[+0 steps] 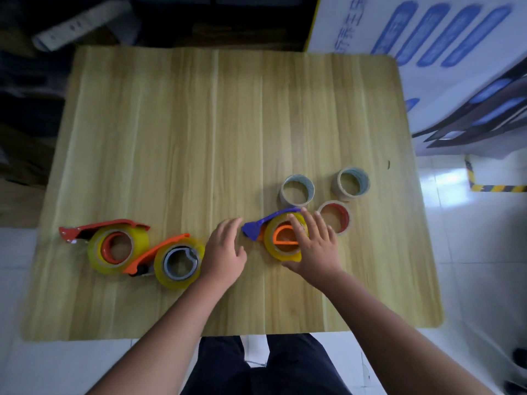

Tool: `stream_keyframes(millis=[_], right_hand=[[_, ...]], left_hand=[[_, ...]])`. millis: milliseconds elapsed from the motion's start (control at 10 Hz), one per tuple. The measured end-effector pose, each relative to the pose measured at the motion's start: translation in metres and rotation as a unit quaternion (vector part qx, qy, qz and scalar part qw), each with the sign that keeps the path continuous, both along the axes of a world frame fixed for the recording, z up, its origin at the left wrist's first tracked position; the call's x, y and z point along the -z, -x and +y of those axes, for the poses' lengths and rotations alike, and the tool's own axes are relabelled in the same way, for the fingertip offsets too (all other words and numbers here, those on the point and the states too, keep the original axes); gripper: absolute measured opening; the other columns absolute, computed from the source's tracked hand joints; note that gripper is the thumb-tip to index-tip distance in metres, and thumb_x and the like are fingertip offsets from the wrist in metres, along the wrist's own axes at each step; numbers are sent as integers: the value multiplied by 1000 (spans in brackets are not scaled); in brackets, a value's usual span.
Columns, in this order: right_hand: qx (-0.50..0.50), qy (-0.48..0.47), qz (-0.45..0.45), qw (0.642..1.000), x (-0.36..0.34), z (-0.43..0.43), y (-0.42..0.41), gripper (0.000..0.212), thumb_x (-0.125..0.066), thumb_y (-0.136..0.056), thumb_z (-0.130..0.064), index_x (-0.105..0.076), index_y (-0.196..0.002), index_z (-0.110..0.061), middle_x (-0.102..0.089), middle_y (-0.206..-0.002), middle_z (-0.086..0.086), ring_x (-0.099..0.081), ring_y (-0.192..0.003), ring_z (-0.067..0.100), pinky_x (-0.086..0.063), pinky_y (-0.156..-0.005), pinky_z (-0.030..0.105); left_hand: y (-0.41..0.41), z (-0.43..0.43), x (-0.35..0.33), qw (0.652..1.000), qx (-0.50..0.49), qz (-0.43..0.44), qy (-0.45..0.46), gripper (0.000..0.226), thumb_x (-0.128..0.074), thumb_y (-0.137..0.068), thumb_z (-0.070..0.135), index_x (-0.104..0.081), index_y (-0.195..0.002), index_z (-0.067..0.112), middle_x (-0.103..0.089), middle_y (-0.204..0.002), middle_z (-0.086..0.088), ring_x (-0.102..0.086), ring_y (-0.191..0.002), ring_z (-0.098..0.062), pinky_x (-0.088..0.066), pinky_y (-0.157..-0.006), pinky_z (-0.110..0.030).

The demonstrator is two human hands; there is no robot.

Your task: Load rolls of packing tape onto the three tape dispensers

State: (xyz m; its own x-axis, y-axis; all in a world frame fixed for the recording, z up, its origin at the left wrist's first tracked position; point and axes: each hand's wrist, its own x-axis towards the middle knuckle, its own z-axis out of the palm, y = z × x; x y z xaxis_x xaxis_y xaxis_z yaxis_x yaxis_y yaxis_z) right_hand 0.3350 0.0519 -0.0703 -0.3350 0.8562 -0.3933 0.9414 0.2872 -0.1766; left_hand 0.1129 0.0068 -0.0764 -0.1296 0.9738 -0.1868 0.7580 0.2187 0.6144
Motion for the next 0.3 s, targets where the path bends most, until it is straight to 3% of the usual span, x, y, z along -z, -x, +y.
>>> stream_keyframes(millis=[100, 300], right_hand=[[1, 22, -16, 1000, -12, 3, -6, 114, -68, -76, -65, 8, -155, -32, 10, -165, -1, 10, -150, 28, -19, -117, 55], [-3, 20, -23, 1000, -35, 9, -13, 112, -63, -80, -68, 14, -153, -31, 14, -164, -1, 14, -150, 26, -10, -120, 54]], left_hand=[[3, 4, -15, 992, 102, 77, 17, 71, -68, -80, 24, -38, -143, 18, -44, -144, -2, -41, -132, -20, -38, -109, -40], [5, 9, -46, 971, 145, 175, 73, 78, -57, -86, 51, -21, -150, 24, -25, -157, 3, -17, -145, -19, -20, -117, -40]])
